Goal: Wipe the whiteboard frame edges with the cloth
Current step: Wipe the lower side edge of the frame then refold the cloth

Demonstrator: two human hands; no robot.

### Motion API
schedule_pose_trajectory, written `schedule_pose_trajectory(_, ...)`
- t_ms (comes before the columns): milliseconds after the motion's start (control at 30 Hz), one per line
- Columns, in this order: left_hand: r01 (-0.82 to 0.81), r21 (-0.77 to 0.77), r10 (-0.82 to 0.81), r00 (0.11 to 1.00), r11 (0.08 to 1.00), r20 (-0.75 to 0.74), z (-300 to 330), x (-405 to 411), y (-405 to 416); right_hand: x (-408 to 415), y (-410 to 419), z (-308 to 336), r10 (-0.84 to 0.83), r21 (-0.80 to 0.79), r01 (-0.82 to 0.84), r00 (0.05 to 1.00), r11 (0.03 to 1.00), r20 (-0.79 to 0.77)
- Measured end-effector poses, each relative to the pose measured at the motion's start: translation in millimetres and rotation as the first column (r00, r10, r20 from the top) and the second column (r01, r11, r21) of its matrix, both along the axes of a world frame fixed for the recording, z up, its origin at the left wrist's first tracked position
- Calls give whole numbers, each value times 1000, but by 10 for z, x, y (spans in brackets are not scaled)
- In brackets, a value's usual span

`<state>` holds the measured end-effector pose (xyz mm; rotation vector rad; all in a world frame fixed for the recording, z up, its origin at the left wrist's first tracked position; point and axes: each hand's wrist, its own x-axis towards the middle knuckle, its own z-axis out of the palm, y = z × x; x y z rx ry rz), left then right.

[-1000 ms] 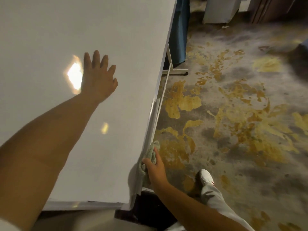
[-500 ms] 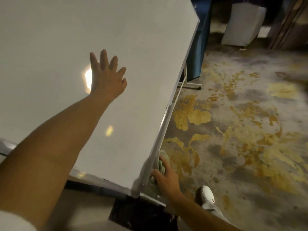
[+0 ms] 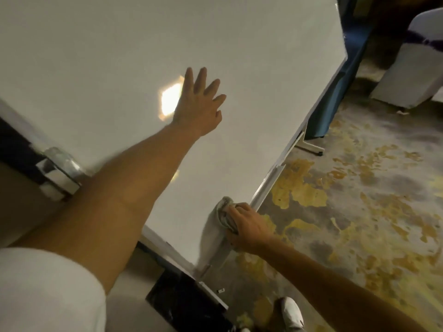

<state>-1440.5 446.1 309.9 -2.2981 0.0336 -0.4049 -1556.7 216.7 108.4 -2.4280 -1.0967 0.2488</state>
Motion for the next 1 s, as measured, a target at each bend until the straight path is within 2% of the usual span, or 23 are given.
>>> schedule_pose_trajectory(167, -8, -17, 8, 1000, 1000, 1, 35, -30, -2, 155, 30, -41, 254, 132, -260, 965, 957, 63)
schedule_pose_trajectory(300, -28, 6, 28, 1000, 1000, 13, 39, -51, -29, 172, 59, -79, 373, 180, -399, 914, 899, 161)
schedule_pose_trajectory(467, -112, -92, 130, 968, 989, 216, 64, -123, -38, 134, 84, -159, 525, 327, -563, 826, 759, 204)
schedule_pose_trajectory(533, -113, -118, 138, 963, 987, 231, 42, -147, -23, 87, 106, -199, 588, 302, -632, 775, 714, 232)
schedule_pose_trajectory(700, -103, -139, 135, 958, 985, 252, 21, -150, -37, 25, 151, -252, 656, 244, -698, 716, 673, 239)
schedule_pose_trajectory(833, -95, -142, 130, 956, 985, 263, 15, -121, -82, 0, 179, -270, 737, 149, -782, 621, 605, 267)
schedule_pose_trajectory(1000, -95, -154, 134, 953, 984, 271, -2, -96, -54, 132, 202, -272, 760, 86, -794, 602, 602, 246)
